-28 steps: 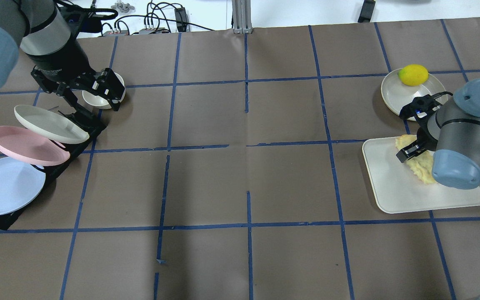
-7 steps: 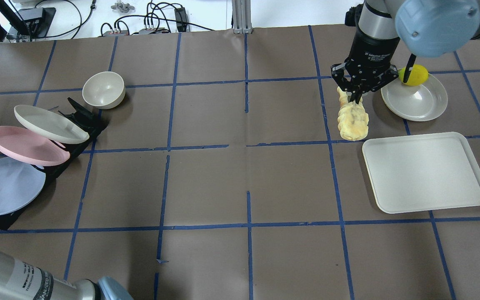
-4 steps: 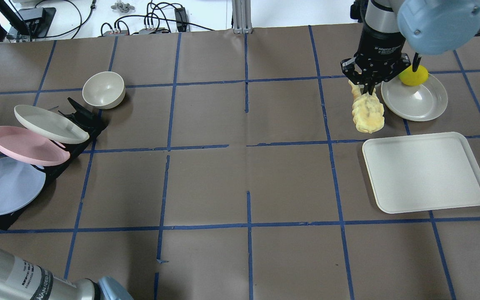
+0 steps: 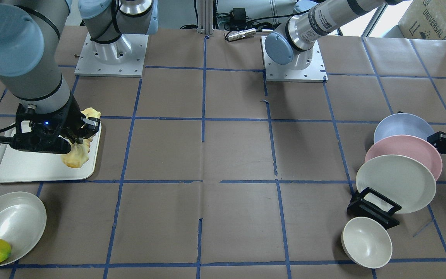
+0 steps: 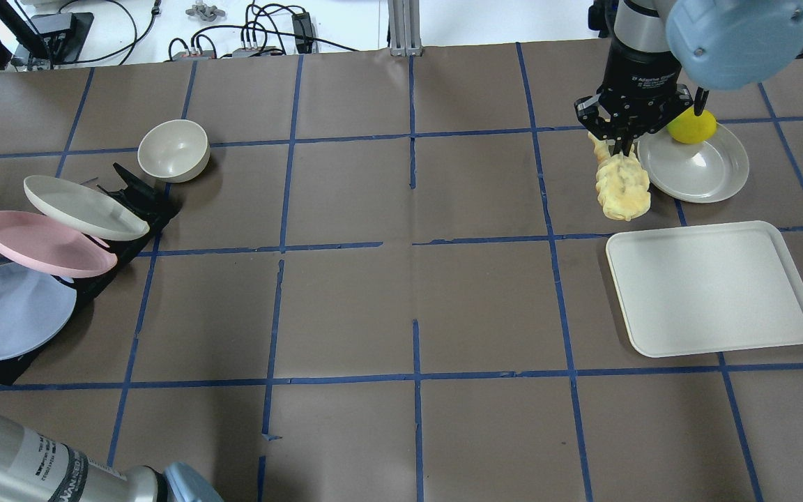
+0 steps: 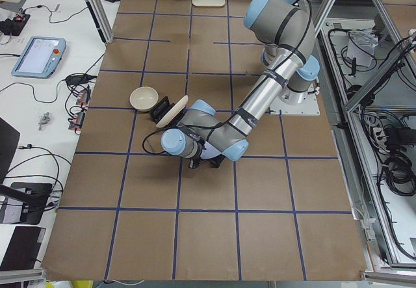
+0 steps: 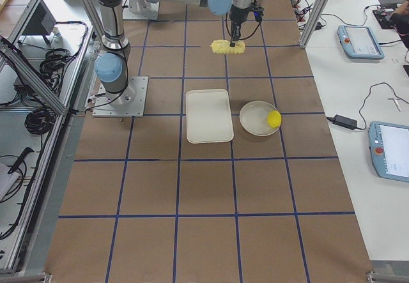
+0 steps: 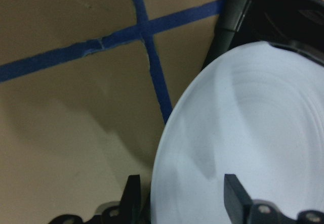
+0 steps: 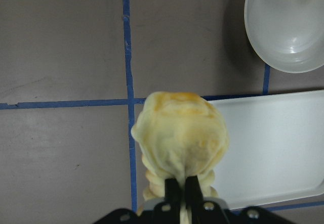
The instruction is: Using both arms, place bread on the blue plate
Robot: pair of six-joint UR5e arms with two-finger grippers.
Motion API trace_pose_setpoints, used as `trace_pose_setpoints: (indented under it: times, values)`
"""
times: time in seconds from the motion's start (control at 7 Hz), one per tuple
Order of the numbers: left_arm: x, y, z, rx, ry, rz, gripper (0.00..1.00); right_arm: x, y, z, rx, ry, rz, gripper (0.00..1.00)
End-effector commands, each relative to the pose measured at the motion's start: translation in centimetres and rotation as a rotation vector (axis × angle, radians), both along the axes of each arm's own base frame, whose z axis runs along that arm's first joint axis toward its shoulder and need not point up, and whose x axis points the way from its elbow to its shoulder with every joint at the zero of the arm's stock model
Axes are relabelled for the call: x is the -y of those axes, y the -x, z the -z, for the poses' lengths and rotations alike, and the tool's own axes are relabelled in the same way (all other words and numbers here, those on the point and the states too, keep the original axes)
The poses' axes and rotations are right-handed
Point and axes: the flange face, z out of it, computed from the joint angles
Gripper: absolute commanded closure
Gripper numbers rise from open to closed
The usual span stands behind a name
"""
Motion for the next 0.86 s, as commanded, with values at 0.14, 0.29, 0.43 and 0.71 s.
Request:
trace_pose_setpoints:
  times: [0.14, 0.29, 0.43, 0.71]
  values:
    - [-0.1, -0.5, -0.6, -0.007, 0.003, 0.004, 0.97, -0.1, 0.0, 0.1, 0.002, -0.002, -0.002, 0.9]
    - [0.2, -0.2, -3.0, 0.023, 0.025, 0.005, 0.97, -0.1, -0.1, 0.2, 0.008, -0.003, 0.002, 0.9]
    - [0.1, 0.0, -6.5, 0.044, 0.042, 0.008, 0.97, -0.2, -0.2, 0.3, 0.01, -0.005, -0.003, 0.89]
    - [-0.9, 0.7, -12.3, 0.048, 0.066, 0.048, 0.97, -0.1, -0.2, 0.2, 0.011, 0.0, -0.001, 0.89]
